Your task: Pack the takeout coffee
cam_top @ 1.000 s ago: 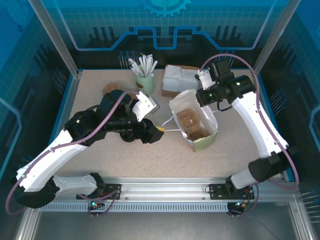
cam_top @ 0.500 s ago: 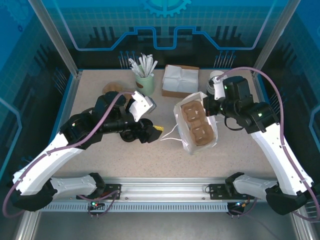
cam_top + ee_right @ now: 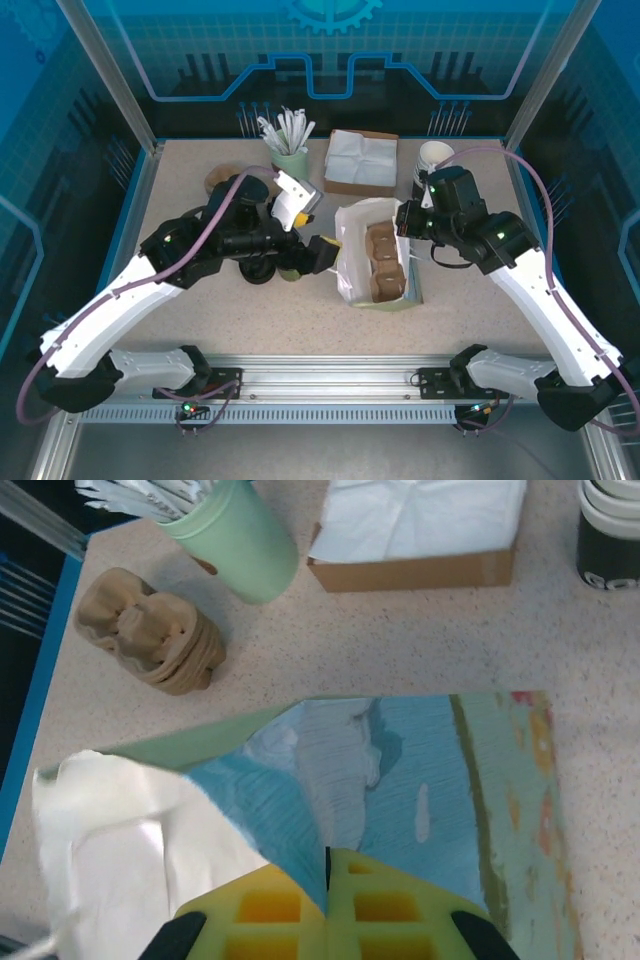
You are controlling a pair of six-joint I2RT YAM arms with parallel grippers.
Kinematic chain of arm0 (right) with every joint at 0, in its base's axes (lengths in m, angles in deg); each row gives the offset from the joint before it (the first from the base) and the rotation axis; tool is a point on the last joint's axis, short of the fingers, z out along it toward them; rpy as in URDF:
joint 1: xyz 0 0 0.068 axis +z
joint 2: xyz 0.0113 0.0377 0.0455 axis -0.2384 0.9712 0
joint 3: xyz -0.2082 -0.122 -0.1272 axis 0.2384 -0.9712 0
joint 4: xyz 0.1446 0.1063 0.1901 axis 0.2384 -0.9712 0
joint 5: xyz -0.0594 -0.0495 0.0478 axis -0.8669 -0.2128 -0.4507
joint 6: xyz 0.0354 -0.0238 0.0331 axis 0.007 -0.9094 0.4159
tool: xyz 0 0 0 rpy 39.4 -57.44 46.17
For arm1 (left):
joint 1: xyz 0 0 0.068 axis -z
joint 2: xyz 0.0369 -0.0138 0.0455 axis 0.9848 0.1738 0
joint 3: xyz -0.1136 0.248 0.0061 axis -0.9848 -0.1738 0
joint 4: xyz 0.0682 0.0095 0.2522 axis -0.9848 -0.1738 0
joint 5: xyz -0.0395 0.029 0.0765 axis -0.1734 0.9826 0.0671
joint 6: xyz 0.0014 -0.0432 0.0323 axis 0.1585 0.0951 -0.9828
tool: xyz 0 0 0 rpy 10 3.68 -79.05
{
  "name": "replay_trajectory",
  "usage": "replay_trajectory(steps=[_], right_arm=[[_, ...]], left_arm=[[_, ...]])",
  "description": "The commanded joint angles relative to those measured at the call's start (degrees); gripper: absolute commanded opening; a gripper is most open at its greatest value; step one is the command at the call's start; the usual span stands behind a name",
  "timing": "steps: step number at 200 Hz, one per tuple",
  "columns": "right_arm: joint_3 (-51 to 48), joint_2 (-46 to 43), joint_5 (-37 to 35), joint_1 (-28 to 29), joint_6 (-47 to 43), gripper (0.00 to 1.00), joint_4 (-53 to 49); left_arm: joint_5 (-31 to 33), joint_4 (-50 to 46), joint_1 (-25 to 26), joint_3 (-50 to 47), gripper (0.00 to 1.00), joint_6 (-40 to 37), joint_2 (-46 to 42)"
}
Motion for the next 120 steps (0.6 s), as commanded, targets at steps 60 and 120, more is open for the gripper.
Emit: replay_trajectory(steps=[60,120], right_arm=[[-4.59,-4.28,-4.70,1.07,17.95,0.00,4.68],[-5.68,-5.97,-3.95,1.07,19.57,0.00,4.86]], left_arm=[[-1.49,-1.03,5.76,12.24,0.59,18.53,12.67],[9.21,-7.20,9.25,16.75,0.53,23.51,22.05]])
